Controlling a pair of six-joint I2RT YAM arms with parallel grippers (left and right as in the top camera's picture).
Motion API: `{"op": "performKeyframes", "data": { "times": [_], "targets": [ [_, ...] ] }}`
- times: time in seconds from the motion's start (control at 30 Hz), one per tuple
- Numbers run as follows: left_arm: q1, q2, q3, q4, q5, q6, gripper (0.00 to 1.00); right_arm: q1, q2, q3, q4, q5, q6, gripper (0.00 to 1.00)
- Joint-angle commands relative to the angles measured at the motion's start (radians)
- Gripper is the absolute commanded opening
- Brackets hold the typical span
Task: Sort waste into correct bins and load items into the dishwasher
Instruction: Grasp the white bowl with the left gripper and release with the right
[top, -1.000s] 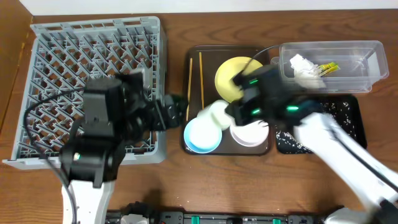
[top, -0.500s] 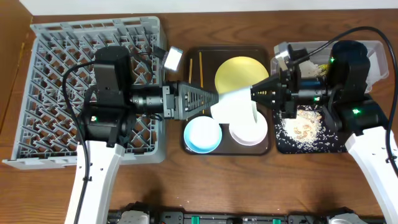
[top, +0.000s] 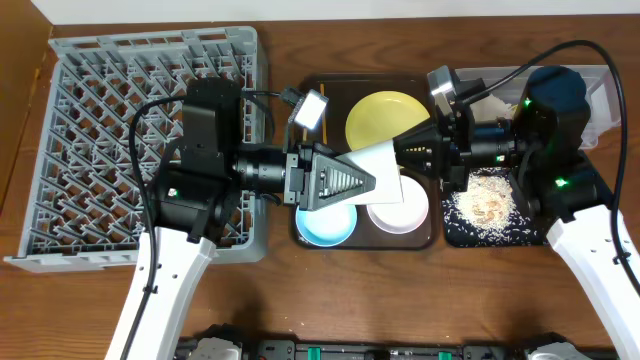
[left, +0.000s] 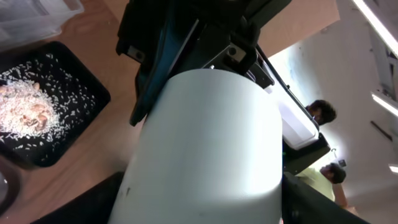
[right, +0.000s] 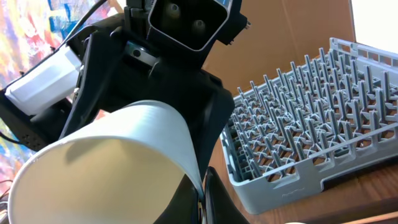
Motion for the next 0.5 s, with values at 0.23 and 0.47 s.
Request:
{"op": "performKeyframes", "data": {
  "times": [0.23, 0.47],
  "targets": [
    [0.004, -0.011, 0.013, -0.025, -0.304, 0.014, 0.55, -0.024, -0.003, 0.004, 0.007, 0.036, 0.074, 0.80],
    [0.145, -0.100, 0.021, -0.365, -1.076, 0.017, 0.55, -0.101, -0.003, 0.004, -0.220, 0.148, 0.106, 0.89]
  ]
}}
